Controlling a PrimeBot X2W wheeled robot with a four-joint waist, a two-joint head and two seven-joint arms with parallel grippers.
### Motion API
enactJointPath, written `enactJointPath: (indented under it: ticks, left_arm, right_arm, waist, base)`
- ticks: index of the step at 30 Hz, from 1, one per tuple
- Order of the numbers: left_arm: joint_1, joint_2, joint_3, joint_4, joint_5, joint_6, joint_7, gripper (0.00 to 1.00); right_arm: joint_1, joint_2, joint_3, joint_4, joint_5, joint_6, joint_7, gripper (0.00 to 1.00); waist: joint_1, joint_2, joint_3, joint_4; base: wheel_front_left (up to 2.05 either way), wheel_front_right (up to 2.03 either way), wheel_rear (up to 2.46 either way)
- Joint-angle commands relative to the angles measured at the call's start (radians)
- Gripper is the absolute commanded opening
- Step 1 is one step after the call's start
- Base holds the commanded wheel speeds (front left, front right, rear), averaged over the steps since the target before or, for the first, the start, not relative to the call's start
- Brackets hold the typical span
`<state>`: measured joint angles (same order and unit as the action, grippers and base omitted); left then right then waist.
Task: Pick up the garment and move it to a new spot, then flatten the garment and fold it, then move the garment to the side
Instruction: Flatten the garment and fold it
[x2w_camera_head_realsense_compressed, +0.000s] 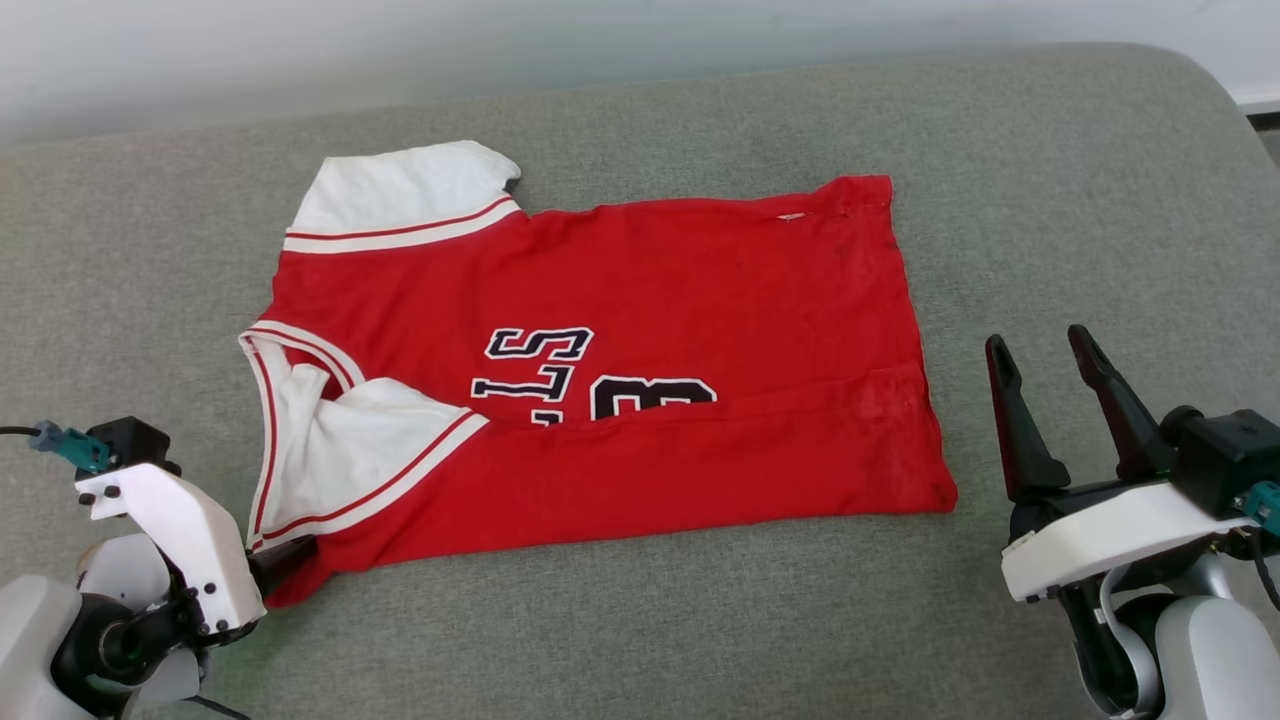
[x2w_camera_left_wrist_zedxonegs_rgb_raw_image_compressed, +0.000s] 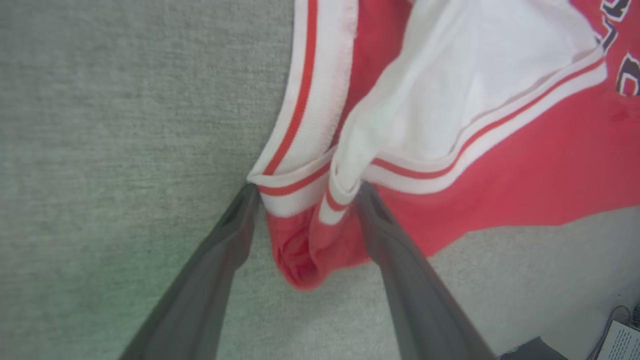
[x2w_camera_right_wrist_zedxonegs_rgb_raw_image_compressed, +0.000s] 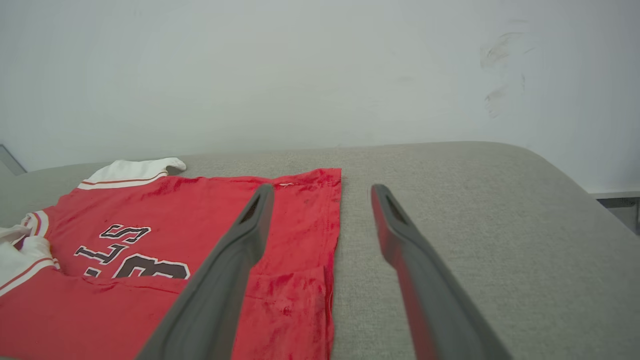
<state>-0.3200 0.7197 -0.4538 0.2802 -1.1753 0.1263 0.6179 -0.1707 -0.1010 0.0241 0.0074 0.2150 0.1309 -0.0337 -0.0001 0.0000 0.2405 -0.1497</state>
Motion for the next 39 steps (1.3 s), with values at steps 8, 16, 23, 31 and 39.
enactJointPath:
  ticks: [8, 16, 23, 31, 39]
  left_arm:
    - [0.005, -0.069, -0.024, 0.058, 0.02, -0.043, -0.069, 0.0]
    - [-0.043, -0.063, 0.003, 0.032, 0.077, -0.072, -0.198, 0.0]
    - [-0.072, -0.068, 0.001, -0.062, 0.128, -0.055, -0.252, 0.0]
    - [-0.082, -0.088, -0.014, -0.119, 0.148, -0.037, -0.264, 0.0]
    - [-0.049, -0.108, -0.014, -0.103, 0.139, -0.032, -0.282, 0.0]
  right_arm:
    - [0.024, -0.02, -0.024, 0.001, 0.03, -0.001, 0.079, 1.0]
    - [0.007, -0.098, -0.052, 0.087, 0.169, 0.0, 0.432, 1.0]
    - [-0.055, -0.118, -0.04, 0.155, 0.212, -0.001, 0.702, 1.0]
    - [-0.14, -0.09, 0.006, 0.311, 0.223, 0.0, 0.763, 1.0]
    - [-0.182, -0.114, 0.064, 0.41, 0.268, 0.0, 0.736, 0.0]
  waist:
    - [0.0001, 0.0, -0.029, 0.017]
    - [0.0001, 0.0, -0.066, 0.068]
    - [0.0001, 0.0, -0.027, 0.111]
    - [0.0001, 0.0, 0.026, 0.147]
    - [0.0001, 0.0, 0.007, 0.151]
  base:
    - [0.0, 0.0, 0.0]
    - [0.0, 0.0, 0.0]
    - [0.0, 0.0, 0.0]
    - [0.0, 0.0, 0.0]
    - [0.0, 0.0, 0.0]
